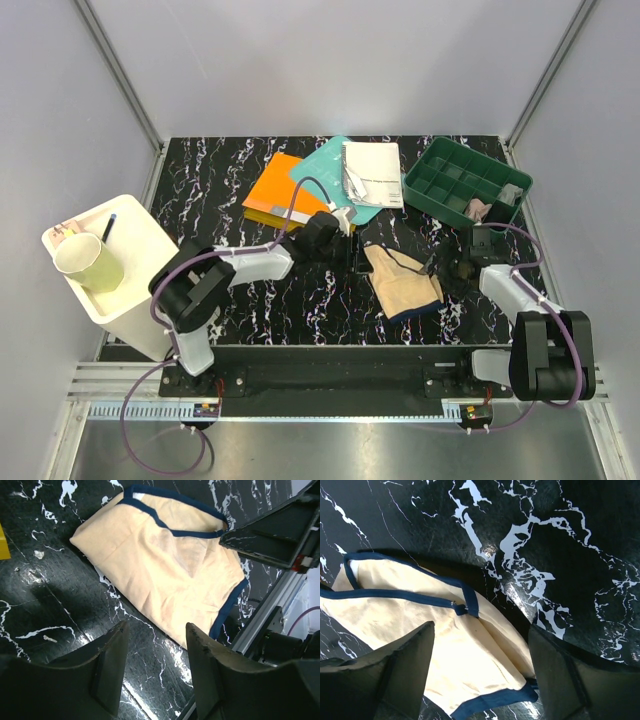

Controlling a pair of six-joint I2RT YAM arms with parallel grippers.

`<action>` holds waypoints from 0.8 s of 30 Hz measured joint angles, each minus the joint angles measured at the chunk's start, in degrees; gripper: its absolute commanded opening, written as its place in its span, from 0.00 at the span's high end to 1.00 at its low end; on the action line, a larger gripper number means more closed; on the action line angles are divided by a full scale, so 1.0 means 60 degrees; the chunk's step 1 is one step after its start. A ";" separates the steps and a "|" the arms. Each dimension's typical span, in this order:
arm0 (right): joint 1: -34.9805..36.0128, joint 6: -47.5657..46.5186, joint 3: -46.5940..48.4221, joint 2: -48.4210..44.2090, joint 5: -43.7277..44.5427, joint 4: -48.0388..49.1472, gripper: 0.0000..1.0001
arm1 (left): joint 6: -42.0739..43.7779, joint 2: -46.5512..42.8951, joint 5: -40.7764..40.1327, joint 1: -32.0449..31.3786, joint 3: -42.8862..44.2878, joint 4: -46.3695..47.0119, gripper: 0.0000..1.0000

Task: Roll the underwear
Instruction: Fold the underwear at the center of the board.

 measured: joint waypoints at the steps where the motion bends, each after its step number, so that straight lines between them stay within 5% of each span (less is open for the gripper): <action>1: 0.0000 0.0036 -0.0036 -0.0004 -0.0004 0.0055 0.25 | 0.0004 -0.0098 -0.0018 0.0004 -0.0015 -0.0044 0.49; 9: -0.0040 0.0368 -0.0310 -0.0069 -0.0375 0.0273 0.44 | 0.0120 -0.1206 -0.0200 0.0372 -0.0211 -0.0492 0.49; 15: 0.0120 0.0466 -0.0379 0.0091 -0.0718 0.0153 0.71 | 0.0164 -0.2062 -0.0397 0.0659 -0.0871 -0.0780 0.49; 24: 0.2073 0.1169 -0.0484 0.0044 -0.0790 -0.0171 0.78 | 0.0415 -0.3464 -0.0827 0.1206 -0.1647 -0.1486 0.48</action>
